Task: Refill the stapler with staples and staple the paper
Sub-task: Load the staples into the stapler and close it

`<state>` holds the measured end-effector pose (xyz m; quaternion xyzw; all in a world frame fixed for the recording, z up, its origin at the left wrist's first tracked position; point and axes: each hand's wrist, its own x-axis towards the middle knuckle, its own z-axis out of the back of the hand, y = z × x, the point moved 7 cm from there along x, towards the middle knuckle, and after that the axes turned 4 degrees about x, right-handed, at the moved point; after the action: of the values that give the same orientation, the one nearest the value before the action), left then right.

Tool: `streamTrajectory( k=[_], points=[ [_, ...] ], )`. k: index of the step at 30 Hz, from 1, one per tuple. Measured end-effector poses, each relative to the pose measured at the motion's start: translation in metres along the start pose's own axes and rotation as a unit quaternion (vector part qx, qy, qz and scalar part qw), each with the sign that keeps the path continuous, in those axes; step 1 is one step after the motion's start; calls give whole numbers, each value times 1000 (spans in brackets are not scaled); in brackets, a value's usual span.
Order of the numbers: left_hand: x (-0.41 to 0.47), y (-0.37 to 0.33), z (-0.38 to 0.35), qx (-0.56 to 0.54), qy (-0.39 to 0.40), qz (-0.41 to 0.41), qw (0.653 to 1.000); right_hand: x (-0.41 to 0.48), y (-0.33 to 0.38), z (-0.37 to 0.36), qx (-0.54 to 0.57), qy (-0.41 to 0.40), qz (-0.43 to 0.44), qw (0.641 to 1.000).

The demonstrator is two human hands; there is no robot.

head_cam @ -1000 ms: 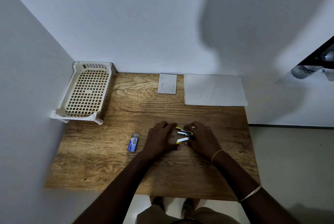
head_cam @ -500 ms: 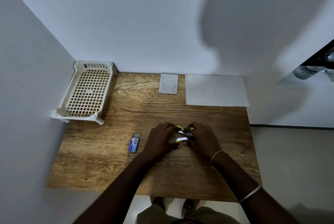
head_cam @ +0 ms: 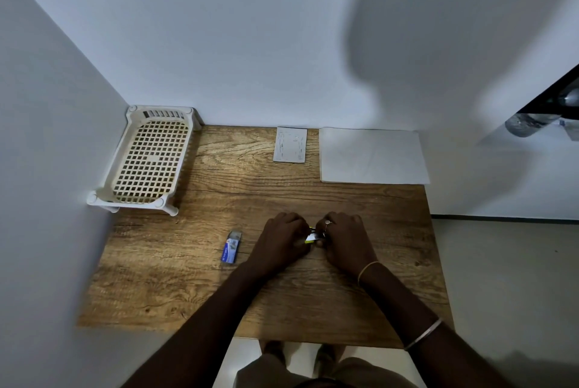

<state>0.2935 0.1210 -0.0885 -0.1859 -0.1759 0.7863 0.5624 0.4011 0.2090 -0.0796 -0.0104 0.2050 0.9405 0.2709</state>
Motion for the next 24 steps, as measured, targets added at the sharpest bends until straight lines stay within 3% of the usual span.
streamTrajectory(
  k=[7, 24],
  points=[
    [0, -7, 8, -10, -40, -25, 999, 0, -1, 6, 18, -32, 5, 999],
    [-8, 3, 6, -84, -42, 42, 995, -7, -3, 5, 42, -55, 1, 998]
  ],
)
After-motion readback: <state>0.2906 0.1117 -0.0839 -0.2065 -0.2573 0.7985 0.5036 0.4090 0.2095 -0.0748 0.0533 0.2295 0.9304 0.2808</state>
